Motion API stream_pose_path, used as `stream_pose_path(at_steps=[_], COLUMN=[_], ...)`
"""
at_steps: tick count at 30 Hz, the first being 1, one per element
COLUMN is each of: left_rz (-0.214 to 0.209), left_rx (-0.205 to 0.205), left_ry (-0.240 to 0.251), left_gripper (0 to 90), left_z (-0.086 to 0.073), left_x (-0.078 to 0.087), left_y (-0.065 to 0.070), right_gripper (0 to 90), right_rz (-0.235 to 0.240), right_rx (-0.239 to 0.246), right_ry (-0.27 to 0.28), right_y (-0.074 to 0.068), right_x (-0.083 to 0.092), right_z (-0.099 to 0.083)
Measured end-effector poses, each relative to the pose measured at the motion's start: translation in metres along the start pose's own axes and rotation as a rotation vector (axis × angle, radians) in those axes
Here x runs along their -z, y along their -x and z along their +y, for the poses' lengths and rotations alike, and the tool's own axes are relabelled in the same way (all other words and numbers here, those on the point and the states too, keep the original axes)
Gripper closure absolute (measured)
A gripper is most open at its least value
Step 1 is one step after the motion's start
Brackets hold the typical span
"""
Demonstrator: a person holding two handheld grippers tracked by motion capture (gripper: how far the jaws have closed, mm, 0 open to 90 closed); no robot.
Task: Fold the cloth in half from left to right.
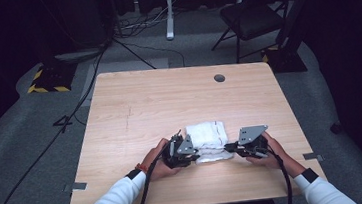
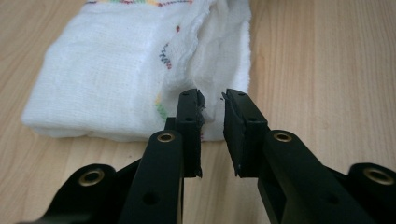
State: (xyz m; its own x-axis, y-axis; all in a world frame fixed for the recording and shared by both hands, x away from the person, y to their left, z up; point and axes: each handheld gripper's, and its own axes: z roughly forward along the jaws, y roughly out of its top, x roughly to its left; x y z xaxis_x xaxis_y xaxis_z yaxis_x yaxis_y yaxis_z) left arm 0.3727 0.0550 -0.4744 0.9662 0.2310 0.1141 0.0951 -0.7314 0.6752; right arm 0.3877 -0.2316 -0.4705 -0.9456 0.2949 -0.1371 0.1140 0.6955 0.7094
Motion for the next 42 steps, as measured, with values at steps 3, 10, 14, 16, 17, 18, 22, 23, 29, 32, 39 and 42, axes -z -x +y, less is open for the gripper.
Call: stream_pose_path(at_steps=[3,10,14,16,17,18,22,23,29,32,39,42], left_rz=[-0.014,-0.034,-0.055,-0.055,-0.051,-0.044,0.001,0.016,0.104,0.132,0.164,0.151], left_rx=[-0.010,-0.008,-0.004,-0.013,-0.011,-0.001,0.061,0.081,0.182,0.220,0.310,0.274], left_ry=[-0.027,-0.063,-0.074,-0.089,-0.095,-0.093,-0.084,-0.078,-0.012,0.034,0.122,0.101], left_gripper=[74.2,73.3,69.8,65.9,63.5,60.6,49.8,46.5,28.5,26.2,24.7,24.2], left_z=[-0.002,-0.008,-0.012,-0.015,-0.016,-0.018,-0.023,-0.024,-0.022,-0.016,0.005,0.013], left_x=[-0.003,-0.006,-0.003,0.000,0.002,0.003,0.012,0.014,0.020,0.021,0.011,-0.003], left_y=[0.004,0.007,0.008,0.011,0.012,0.013,0.009,0.007,-0.007,-0.017,-0.041,-0.039], right_gripper=[86.9,77.0,73.6,70.9,68.2,64.6,52.4,50.2,37.5,35.6,31.8,31.6], right_rz=[0.017,0.058,0.051,0.044,0.038,0.030,-0.016,-0.042,-0.137,-0.166,-0.153,-0.134], right_rx=[-0.002,0.013,-0.018,-0.035,-0.039,-0.049,-0.088,-0.102,-0.178,-0.198,-0.238,-0.235], right_ry=[0.010,-0.057,-0.045,-0.032,-0.027,-0.023,0.002,0.011,0.040,0.035,0.006,-0.016], right_y=[0.000,-0.003,-0.003,-0.001,0.000,0.000,0.004,0.006,0.017,0.022,0.033,0.032], right_x=[0.004,0.004,0.009,0.014,0.017,0.019,0.027,0.029,0.029,0.021,-0.003,-0.012], right_z=[-0.003,-0.007,-0.015,-0.017,-0.018,-0.019,-0.021,-0.021,-0.019,-0.016,-0.009,-0.008])
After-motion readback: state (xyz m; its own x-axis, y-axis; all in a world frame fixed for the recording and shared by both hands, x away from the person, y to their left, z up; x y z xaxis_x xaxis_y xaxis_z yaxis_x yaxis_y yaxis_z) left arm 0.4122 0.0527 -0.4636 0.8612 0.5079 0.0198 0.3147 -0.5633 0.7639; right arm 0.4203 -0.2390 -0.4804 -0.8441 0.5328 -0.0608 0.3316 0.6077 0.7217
